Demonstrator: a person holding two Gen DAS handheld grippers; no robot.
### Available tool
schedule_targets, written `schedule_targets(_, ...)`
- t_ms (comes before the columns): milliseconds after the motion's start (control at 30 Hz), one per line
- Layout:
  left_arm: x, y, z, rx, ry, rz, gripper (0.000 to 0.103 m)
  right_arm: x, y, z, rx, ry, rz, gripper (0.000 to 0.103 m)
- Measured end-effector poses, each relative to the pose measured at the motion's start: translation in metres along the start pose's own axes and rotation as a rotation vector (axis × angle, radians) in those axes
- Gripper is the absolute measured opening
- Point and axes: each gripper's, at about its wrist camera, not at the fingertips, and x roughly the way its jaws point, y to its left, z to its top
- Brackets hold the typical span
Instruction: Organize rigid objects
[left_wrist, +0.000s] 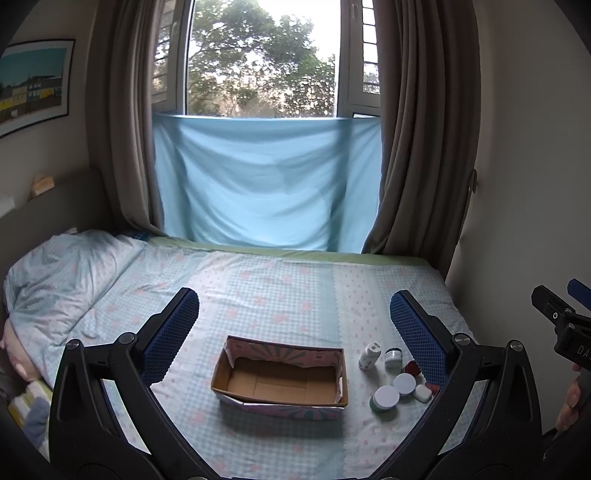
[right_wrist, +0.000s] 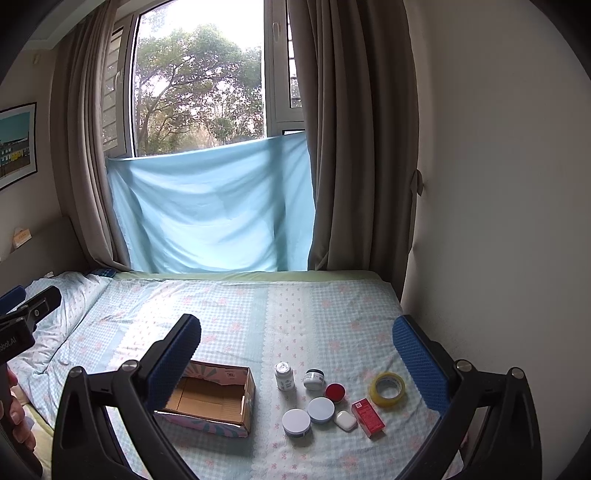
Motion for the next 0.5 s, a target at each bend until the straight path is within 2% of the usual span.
schedule_targets(333, 0.002, 0.001, 0.001, 0.003, 0.004, -0.005, 0.103, 0.000, 0.001, -0.003, 0.012, -0.001, 0.003, 0.103)
schedule_targets(500, 0.017, -0.004, 0.012, 0.045, 0.041, -0.018, 0.103, 0.007, -0.003, -0.002, 0.042, 0.004, -0.001, 0.103)
